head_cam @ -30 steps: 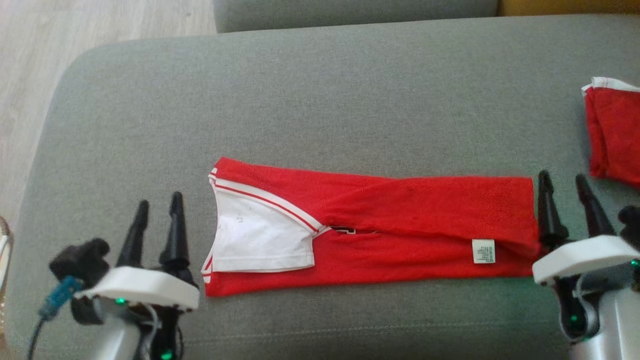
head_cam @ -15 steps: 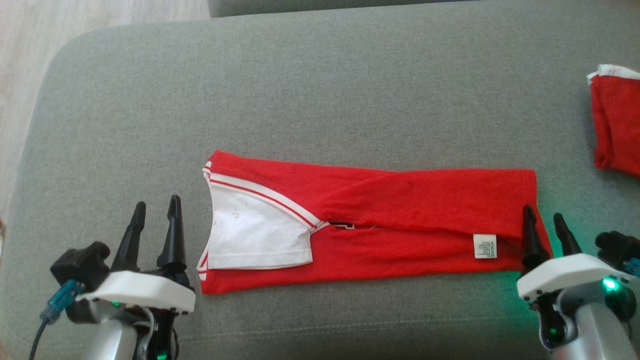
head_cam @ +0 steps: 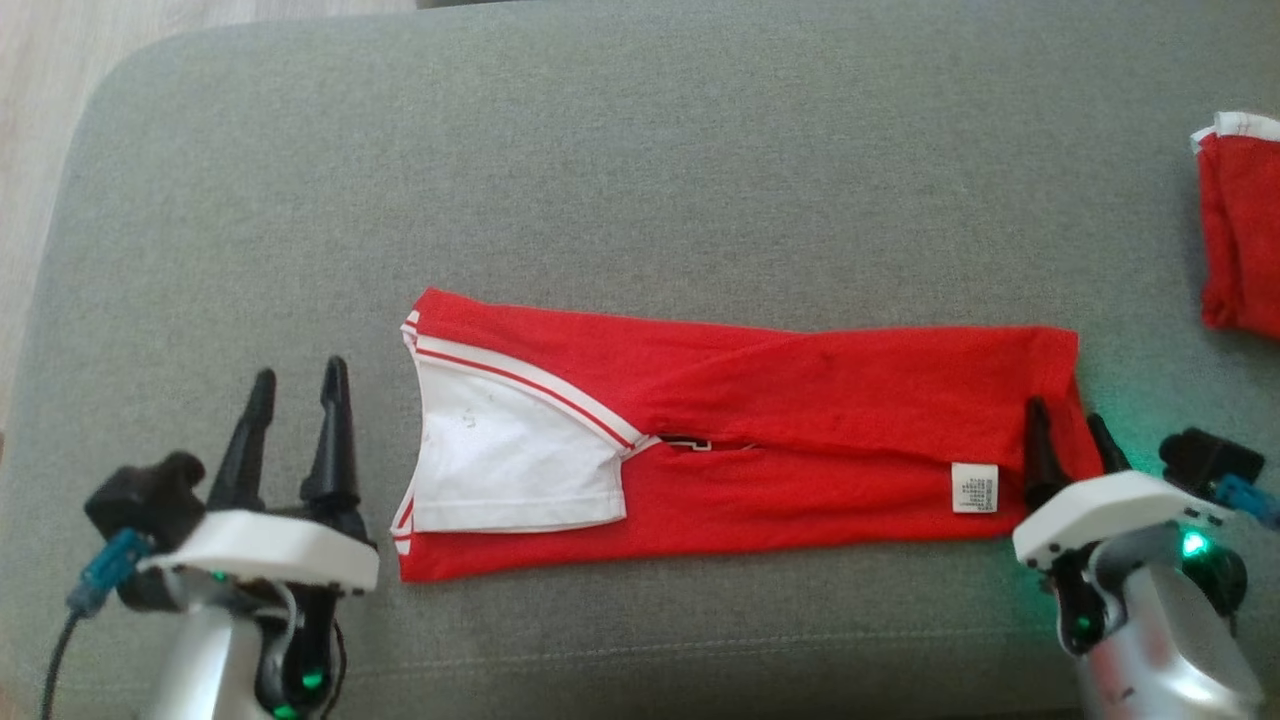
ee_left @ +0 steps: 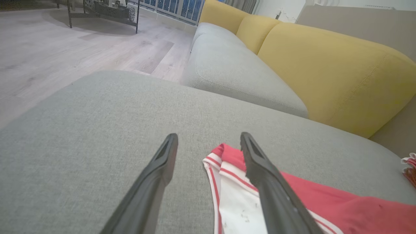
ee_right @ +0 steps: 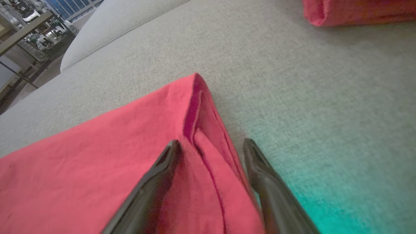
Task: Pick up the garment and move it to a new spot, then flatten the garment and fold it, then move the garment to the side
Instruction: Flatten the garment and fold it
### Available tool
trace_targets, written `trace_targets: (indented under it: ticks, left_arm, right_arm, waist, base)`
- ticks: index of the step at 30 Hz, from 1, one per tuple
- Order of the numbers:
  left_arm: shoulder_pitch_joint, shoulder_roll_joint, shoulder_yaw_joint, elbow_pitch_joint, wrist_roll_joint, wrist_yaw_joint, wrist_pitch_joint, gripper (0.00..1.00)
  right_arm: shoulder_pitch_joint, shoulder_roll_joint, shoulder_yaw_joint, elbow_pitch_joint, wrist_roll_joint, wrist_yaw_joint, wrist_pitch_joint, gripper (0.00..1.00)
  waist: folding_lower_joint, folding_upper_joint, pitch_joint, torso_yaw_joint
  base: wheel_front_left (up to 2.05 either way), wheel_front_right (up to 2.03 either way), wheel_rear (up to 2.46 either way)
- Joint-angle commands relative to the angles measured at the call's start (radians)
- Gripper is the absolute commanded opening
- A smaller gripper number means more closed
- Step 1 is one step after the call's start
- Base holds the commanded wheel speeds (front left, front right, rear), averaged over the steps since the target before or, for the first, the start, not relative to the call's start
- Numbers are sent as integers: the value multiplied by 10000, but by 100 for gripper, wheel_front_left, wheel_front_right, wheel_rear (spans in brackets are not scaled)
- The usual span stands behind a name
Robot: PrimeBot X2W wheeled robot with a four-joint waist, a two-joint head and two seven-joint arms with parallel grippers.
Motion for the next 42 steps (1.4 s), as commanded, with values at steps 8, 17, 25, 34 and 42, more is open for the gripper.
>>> trace_targets:
  ticks: [8, 17, 25, 34, 42]
  left_arm:
    - [-495, 96, 724, -270, 214, -83, -122, 100]
    - [-252, -66, 837, -316, 337, -20, -122, 100]
    - [-61, -208, 918, -365, 383, -40, -122, 100]
    - [281, -333, 960, -322, 432, -27, -122, 100]
    - [514, -472, 860, -293, 495, -25, -122, 100]
  right_arm:
    - [-535, -3, 1030, 845, 142, -4, -74, 0]
    - [-755, -9, -400, 234, -1650, -4, -150, 0]
    - [-843, -482, -1648, -629, -3204, -4, 637, 0]
    - [-460, -116, -311, -2219, -3334, -4, 2474, 0]
    - [452, -10, 1706, -4624, -911, -4, 4481, 0]
  waist:
    - [0, 0, -107, -83]
    - [0, 0, -320, -188]
    - [0, 0, -557, -116]
    - [0, 0, -1138, -265]
    - [0, 0, -1650, -268]
  base:
    - [0, 0, 0]
    - [0, 0, 0]
    - [0, 0, 0]
    - [0, 0, 0]
    - [0, 0, 0]
